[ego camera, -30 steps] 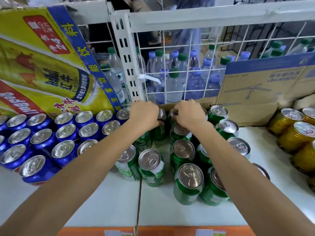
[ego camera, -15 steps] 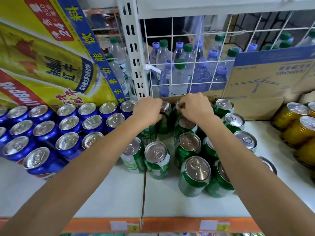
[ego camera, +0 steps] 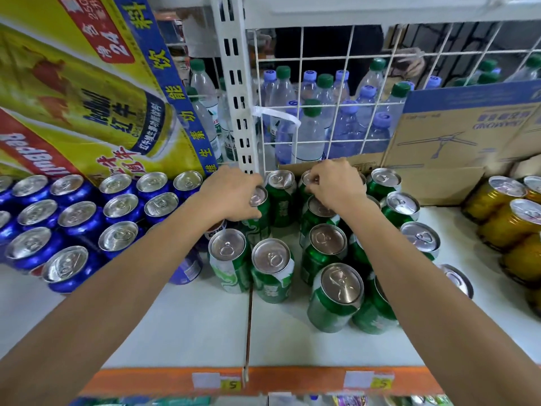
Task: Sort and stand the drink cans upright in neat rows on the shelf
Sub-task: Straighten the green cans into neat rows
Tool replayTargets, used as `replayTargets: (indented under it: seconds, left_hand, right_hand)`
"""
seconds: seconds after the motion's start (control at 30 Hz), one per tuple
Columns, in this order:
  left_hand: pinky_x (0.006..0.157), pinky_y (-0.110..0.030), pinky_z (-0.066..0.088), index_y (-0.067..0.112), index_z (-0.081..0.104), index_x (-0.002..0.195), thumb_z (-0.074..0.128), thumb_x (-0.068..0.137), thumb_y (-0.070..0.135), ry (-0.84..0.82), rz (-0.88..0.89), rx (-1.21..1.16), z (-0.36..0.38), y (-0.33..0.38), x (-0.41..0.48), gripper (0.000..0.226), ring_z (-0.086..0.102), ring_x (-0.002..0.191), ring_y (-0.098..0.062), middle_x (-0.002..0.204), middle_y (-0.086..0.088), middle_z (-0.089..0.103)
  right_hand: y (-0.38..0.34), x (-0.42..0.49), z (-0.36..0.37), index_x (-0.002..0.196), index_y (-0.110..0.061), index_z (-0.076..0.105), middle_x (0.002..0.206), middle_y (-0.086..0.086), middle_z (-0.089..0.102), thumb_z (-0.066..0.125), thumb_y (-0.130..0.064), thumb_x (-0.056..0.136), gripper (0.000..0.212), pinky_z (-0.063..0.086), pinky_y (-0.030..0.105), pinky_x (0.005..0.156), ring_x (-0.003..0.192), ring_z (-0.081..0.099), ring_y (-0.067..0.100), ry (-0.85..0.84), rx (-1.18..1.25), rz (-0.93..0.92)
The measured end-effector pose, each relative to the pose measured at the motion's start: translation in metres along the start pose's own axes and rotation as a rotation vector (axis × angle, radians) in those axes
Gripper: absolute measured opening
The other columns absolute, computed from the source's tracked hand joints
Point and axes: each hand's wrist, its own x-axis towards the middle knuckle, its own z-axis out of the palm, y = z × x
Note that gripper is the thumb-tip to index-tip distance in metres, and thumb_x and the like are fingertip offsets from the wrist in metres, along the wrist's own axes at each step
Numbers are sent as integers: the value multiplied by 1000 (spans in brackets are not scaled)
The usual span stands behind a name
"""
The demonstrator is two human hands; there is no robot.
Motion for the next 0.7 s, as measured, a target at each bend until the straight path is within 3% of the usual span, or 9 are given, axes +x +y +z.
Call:
replayTargets:
  seconds: [0.07,0.2,0.27,0.33,0.4,0.5,0.7]
  left_hand:
    - [85,-33,41,25,50,132,70,77,54,20,7,-41,-3,0,1,66,53,112,-28,120,-6,62]
    - [75,-33,42,22,60,112,70,67,67,80,-45,-66,-1,7,2,64,55,104,-27,108,-5,64]
    - [74,-35,42,15,60,102,66,66,72,84,-80,-63,0,14,5,67,56,101,-29,104,-7,64]
    - [68,-34,38,10,56,94,62,68,74,94,-114,-76,1,24,9,70,56,98,-30,102,-10,62]
    - [70,-35,38,7,56,103,58,72,73,106,-130,-106,3,34,11,74,55,102,-32,108,-14,61]
    - [84,-38,41,2,48,125,54,77,72,113,-148,-163,9,40,12,85,52,113,-33,123,-16,55]
    - [69,-33,38,7,52,117,51,64,81,149,-199,-333,22,41,17,92,57,103,-33,113,-14,61]
  right_hand:
    - [1,0,-1,101,-10,69,103,13,65,59,-24,89,21,42,33,69,96,58,32,-27,12,1]
    - [0,-16,-8,78,-9,57,89,7,56,58,-25,88,19,34,29,67,95,54,31,-58,17,-77]
    - [-2,-29,-12,89,-11,64,96,10,60,59,-24,87,14,36,30,71,100,54,33,-12,27,-102]
    - [-4,-39,-14,107,-16,67,106,11,64,60,-25,86,24,41,32,74,105,54,33,-58,50,-91]
    - [-4,-42,-13,119,-19,63,116,11,62,60,-26,86,33,46,35,80,112,51,33,-132,40,-94]
    - [-2,-43,-13,125,-19,59,126,11,57,58,-20,86,40,47,37,89,118,48,33,-148,31,-107]
    - [-1,-41,-12,127,-20,59,127,11,57,59,-18,85,42,45,36,91,120,46,32,-154,47,-105]
